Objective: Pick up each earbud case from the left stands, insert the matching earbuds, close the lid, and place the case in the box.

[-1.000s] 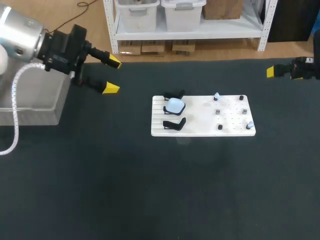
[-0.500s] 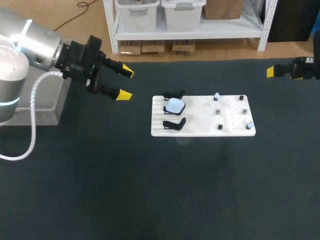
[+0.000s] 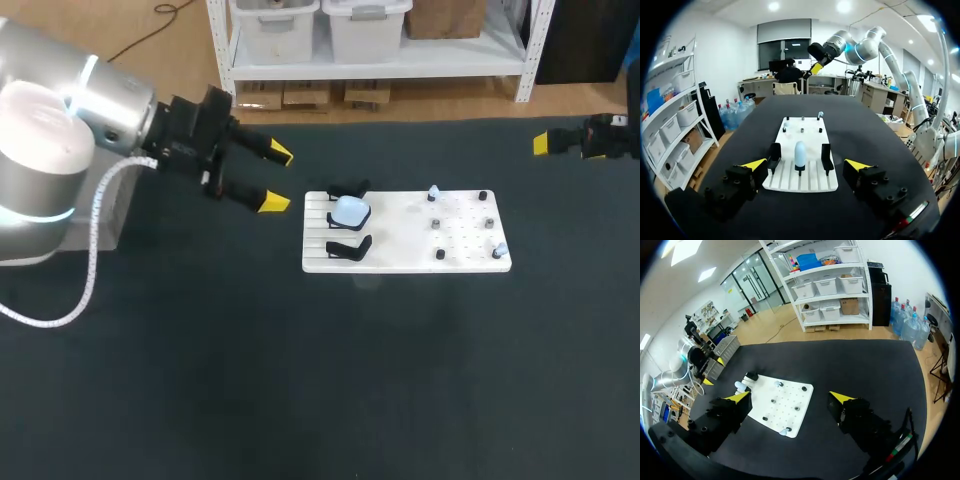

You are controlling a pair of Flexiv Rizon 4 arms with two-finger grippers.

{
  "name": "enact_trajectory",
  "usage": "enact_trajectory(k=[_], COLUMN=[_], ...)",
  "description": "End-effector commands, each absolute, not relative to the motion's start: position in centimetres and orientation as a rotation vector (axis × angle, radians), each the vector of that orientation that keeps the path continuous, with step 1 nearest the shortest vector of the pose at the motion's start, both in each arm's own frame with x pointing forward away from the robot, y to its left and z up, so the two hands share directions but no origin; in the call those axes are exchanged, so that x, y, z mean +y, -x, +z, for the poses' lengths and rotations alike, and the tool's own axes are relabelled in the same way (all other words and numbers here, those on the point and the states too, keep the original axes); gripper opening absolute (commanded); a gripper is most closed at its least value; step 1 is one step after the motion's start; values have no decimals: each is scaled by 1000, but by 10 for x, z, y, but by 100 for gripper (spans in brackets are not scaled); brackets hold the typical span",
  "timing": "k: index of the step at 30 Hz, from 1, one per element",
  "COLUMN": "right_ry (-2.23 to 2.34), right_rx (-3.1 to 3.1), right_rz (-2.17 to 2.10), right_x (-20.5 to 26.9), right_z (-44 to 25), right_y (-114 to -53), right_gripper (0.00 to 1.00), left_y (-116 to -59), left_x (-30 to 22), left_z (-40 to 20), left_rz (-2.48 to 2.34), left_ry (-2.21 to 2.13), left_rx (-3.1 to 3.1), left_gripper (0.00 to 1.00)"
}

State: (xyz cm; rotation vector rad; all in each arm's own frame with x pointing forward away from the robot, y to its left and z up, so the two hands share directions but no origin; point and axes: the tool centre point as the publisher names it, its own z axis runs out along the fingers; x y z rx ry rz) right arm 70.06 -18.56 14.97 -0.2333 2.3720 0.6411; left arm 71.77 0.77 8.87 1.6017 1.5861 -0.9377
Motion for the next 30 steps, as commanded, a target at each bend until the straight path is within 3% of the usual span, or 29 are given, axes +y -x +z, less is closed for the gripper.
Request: enact_trajectory(k=[1,30], right_ry=[234,234], right_rx=[2372,2372], right_rz=[641,641], right_x=[-186,-186], right_z=[150,150], right_y=[-700,-700], right_gripper=[100,100], left_y=[-721,-719], left_x=[-7,-40], left_z=[78,30], left_rz=[-943,-1011], left_ry=[-1600,-1610], left_rx=[1572,1549], left_gripper=[100,100])
